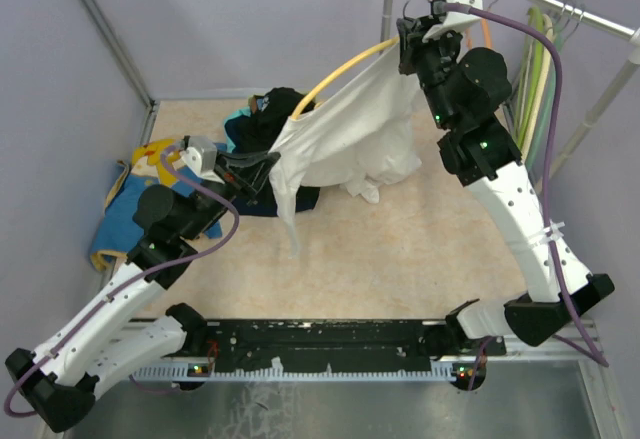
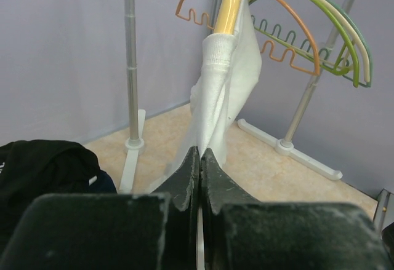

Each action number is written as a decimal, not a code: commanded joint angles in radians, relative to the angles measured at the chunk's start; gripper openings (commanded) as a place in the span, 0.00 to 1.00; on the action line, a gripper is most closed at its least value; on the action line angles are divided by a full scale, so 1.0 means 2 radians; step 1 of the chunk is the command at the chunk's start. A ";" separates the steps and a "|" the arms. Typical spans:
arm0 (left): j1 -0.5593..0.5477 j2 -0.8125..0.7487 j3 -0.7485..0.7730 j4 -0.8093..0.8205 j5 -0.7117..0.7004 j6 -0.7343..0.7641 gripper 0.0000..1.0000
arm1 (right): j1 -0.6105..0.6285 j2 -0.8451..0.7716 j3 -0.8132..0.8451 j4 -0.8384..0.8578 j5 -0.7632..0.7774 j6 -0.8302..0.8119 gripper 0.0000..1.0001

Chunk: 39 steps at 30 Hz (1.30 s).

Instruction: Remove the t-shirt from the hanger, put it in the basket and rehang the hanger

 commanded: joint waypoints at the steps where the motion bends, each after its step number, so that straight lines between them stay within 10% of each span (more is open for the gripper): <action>1: 0.001 -0.040 -0.028 -0.025 -0.038 -0.004 0.00 | -0.004 0.004 0.049 0.056 0.035 -0.017 0.00; 21: 0.001 -0.073 -0.109 -0.020 -0.053 -0.043 0.00 | -0.004 0.008 0.062 0.069 0.016 -0.006 0.00; 30: 0.001 0.043 -0.049 0.021 -0.018 -0.043 0.00 | -0.004 -0.010 0.035 0.088 -0.023 0.018 0.00; 36: 0.001 0.125 0.038 0.011 0.023 -0.043 0.64 | -0.004 -0.027 0.020 0.083 -0.034 0.034 0.00; 39: 0.001 0.104 0.037 0.032 0.026 -0.044 0.75 | -0.004 -0.035 0.008 0.080 -0.032 0.034 0.00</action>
